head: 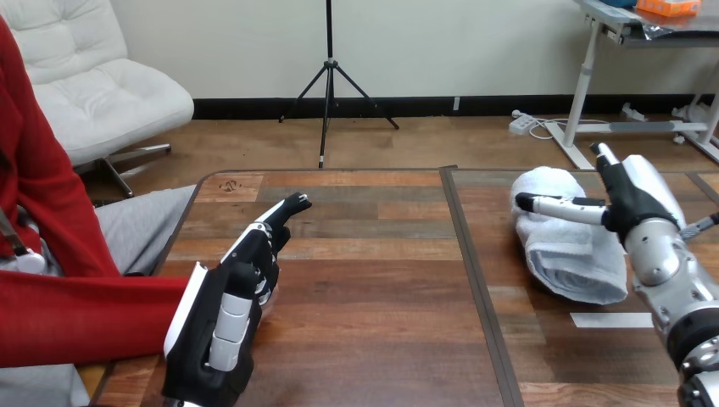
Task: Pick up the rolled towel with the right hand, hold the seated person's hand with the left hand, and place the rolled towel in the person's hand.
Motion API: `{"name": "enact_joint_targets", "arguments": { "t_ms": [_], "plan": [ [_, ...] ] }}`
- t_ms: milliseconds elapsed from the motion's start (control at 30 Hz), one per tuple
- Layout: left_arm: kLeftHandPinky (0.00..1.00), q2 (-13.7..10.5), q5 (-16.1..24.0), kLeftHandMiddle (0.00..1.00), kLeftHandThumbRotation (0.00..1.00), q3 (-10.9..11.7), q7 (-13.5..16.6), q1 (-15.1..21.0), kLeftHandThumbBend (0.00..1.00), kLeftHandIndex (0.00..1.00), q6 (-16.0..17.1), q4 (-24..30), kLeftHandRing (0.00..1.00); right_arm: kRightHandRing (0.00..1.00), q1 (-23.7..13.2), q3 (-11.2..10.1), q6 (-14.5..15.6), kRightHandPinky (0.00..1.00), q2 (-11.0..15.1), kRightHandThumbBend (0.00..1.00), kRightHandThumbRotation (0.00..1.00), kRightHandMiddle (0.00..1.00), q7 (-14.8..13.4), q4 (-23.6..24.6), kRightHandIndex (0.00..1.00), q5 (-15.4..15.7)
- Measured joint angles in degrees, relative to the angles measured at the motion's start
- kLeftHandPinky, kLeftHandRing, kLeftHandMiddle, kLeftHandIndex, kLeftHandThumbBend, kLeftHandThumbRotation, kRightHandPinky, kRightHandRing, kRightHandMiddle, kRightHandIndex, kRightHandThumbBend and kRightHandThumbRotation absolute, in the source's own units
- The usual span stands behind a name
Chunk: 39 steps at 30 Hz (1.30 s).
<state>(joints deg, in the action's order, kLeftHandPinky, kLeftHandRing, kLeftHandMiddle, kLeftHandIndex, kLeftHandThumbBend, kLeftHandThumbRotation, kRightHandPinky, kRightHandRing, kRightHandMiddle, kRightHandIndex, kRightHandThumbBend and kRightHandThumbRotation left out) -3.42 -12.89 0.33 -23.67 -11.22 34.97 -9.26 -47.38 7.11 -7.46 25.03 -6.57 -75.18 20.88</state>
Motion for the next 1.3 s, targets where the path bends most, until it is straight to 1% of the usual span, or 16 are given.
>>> {"name": "enact_joint_targets", "arguments": {
  "t_ms": [267, 500, 800, 1100, 1300],
  "plan": [
    [1.00, -0.02, -0.16, 0.93, 0.97, 0.03, 0.12, -0.06, 0.88, 0.81, 0.00, 0.05, 1.00, 1.00, 0.03, 1.00, 1.29, 1.00, -0.64, 1.00, 0.52, 1.00, 0.87, -0.22, 1.00, 0.25],
    [1.00, -0.01, -0.16, 0.92, 0.96, 0.02, 0.23, -0.25, 0.89, 0.81, -0.09, 0.25, 1.00, 1.00, 0.09, 1.17, 2.45, 1.00, -1.32, 1.00, 0.48, 1.00, 1.11, -0.35, 1.00, 0.30],
    [1.00, 0.00, -0.27, 0.91, 0.95, -0.03, 0.20, -0.54, 0.88, 0.79, -0.37, 0.61, 0.98, 1.00, 0.15, 1.59, 3.55, 0.99, -2.06, 1.00, 0.46, 1.00, 1.14, -0.35, 1.00, 0.68],
    [1.00, 0.00, -0.82, 0.90, 0.95, -0.22, -0.10, -0.91, 0.87, 0.78, -0.46, 1.09, 0.98, 1.00, 0.47, 2.52, 3.70, 0.97, -2.47, 1.00, 0.42, 1.00, 1.02, -0.35, 1.00, 1.89],
    [1.00, -0.04, -2.05, 0.91, 0.95, -0.43, -0.87, -1.39, 0.84, 0.78, -0.62, 1.96, 0.99, 1.00, 0.48, 3.74, 4.18, 0.97, -2.46, 1.00, 0.41, 1.00, 0.45, -0.35, 1.00, 3.24]
  ]
}}
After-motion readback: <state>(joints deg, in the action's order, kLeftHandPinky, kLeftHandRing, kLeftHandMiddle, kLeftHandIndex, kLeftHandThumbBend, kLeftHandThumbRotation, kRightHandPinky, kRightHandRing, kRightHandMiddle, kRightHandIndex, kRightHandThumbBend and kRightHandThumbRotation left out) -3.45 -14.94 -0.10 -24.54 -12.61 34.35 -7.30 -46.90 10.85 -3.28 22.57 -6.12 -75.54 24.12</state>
